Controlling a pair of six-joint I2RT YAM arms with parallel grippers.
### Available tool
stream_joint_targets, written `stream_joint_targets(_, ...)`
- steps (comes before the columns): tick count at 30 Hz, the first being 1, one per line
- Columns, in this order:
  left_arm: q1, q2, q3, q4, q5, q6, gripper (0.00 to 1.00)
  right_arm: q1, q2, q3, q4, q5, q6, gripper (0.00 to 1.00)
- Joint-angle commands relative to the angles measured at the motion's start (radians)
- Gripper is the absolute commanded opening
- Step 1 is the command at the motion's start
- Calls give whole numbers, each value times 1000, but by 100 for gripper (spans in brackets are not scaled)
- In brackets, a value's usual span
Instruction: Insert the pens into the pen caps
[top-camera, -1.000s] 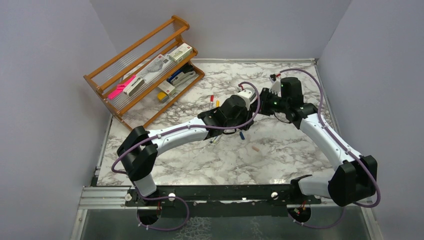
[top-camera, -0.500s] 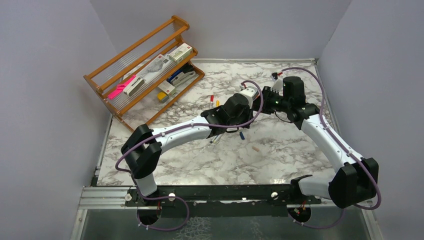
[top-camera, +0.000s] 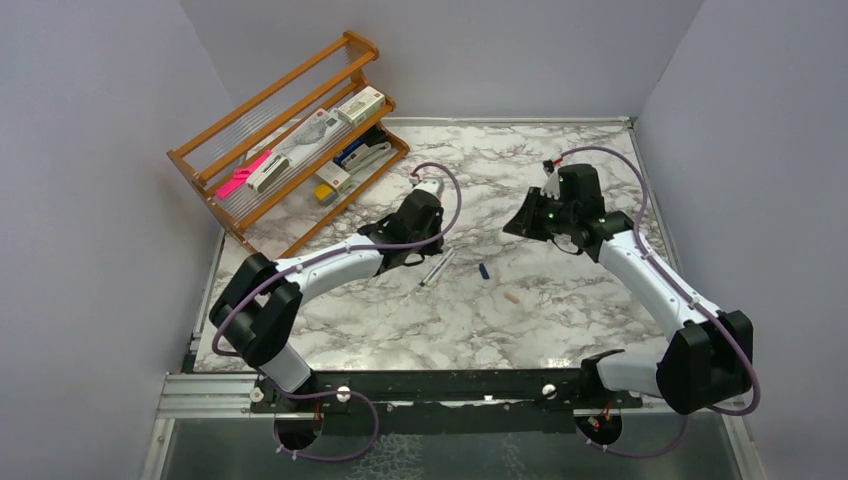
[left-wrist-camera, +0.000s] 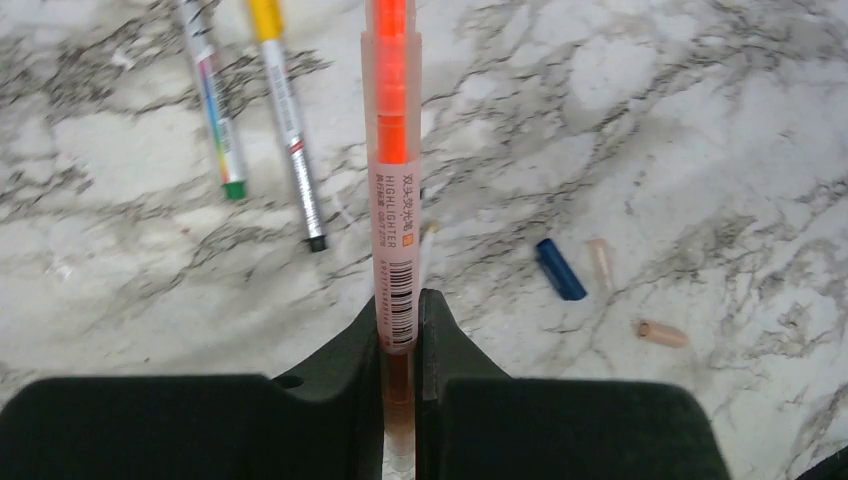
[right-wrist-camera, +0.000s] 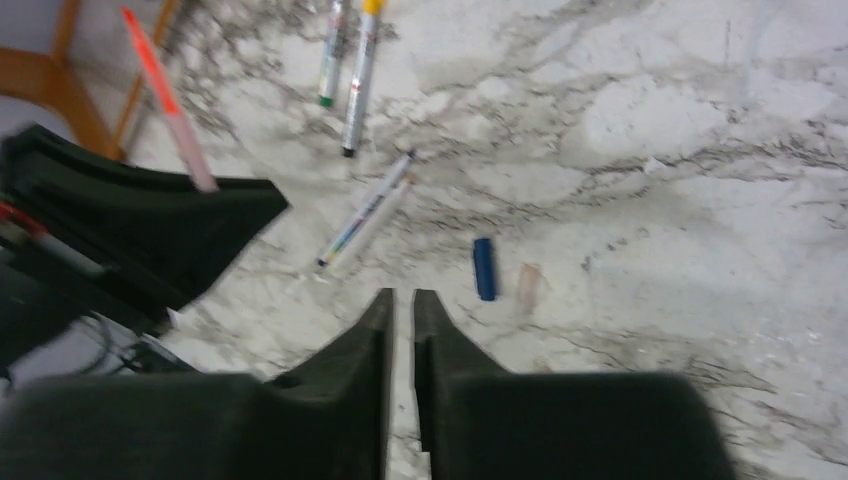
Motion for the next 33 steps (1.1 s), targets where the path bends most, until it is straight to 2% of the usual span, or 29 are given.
stream_joint_targets(1, 42, -86, -57, -3, -14, -53, 0, 5, 25, -75, -29, 46, -75, 4)
stream_joint_targets(2, 43, -89, -56, -12, -19, -50, 0, 5, 45, -79, -44, 45, -92, 1)
stream_joint_targets(7, 44, -86, -45, -30, -38, -56, 0, 7, 148, -86, -107, 49, -117, 1)
stream_joint_targets(16, 44, -100, -55, -25, -27, -73, 0, 7, 199, -177, -63, 32, -133, 1)
stream_joint_targets(17, 44, -106, -59, -25, -28, -74, 0, 7, 207, -178, -62, 36, -135, 2)
stream_joint_targets(18, 44, -113, -63, -26, -28, -75, 0, 7, 213, -178, -60, 36, -137, 8)
stream_joint_targets(20, 44, -124, -70, -26, -30, -77, 0, 7, 217, -177, -54, 33, -142, 25)
stream_joint_targets(25, 45, -159, -107, -25, -37, -95, 0, 33, 218, -163, -62, 90, -157, 45)
stream_joint_targets(28, 44, -177, -139, -20, -37, -109, 0, 46, 228, -155, -71, 126, -158, 47)
stream_joint_targets(33, 44, -195, -166, -22, -44, -112, 0, 67, 245, -124, -78, 193, -166, 42)
